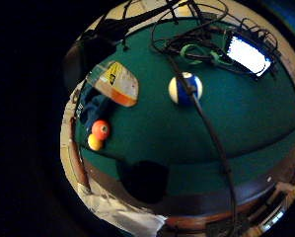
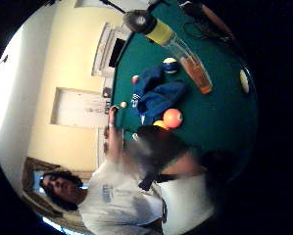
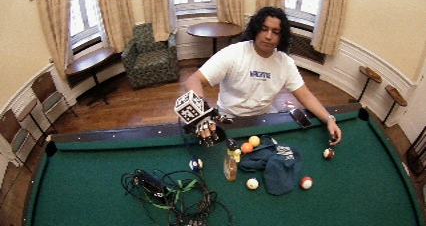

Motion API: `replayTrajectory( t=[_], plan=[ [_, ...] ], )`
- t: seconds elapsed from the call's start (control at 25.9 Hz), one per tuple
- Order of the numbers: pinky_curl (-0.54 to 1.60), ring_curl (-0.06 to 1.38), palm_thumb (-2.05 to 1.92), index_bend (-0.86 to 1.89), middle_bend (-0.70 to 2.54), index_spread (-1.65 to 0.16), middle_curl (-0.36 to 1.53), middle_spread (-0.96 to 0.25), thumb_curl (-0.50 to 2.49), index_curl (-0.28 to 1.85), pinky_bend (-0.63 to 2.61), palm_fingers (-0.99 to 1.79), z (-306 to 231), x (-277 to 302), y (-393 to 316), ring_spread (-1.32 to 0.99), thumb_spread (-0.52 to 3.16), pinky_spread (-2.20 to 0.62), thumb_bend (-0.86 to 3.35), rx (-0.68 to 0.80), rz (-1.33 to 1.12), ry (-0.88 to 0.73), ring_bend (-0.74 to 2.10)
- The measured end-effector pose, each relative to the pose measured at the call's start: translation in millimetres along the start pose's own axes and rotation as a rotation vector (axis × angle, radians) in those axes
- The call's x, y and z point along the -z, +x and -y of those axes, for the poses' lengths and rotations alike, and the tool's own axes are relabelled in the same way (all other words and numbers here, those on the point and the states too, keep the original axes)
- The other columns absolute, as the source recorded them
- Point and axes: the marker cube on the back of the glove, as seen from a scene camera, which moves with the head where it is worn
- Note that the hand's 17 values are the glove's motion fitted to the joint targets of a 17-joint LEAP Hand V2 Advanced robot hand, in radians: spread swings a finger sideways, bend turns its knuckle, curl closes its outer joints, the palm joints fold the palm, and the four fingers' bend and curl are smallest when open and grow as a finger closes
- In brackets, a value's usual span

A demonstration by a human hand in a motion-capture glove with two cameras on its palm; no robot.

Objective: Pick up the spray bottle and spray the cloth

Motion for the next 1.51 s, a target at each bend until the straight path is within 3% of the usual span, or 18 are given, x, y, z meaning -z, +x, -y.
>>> replayTrajectory(
  t=[0.66, 0.93, 1.04, 1.16, 1.51],
  plan=[
    [0.33, 0.32, 0.64, 0.12, 0.21, -0.38, 0.34, -0.09, 0.34, 0.21, 0.31, 0.57, 50.8, -39.6, -2.9, -0.09, 0.97, 0.17, 0.03, -0.117, 0.277, 0.044, 0.54],
    [0.33, 0.33, 0.82, 0.14, 0.24, -0.37, 0.36, -0.13, 0.38, 0.22, 0.33, 0.81, 56.1, -43.1, -0.9, -0.14, 0.96, 0.11, 0.08, -0.144, 0.325, 0.138, 0.55],
    [0.34, 0.33, 0.9, 0.13, 0.27, -0.34, 0.37, -0.17, 0.4, 0.22, 0.43, 1.17, 55.7, -44.8, 1.7, -0.18, 0.97, -0.05, 0.11, -0.153, 0.342, 0.152, 0.57],
    [0.38, 0.36, 0.94, 0.2, 0.36, -0.32, 0.42, -0.19, 0.41, 0.28, 0.48, 1.35, 54.6, -46.8, 2.7, -0.21, 0.95, -0.18, 0.11, -0.146, 0.35, 0.142, 0.59],
    [0.52, 0.48, 1.1, 0.41, 0.46, -0.3, 0.53, -0.23, 0.53, 0.4, 0.73, 1.37, 48.8, -43.8, 1.2, -0.22, 0.75, -0.18, 0.13, -0.086, 0.298, 0.174, 0.76]
  ],
)
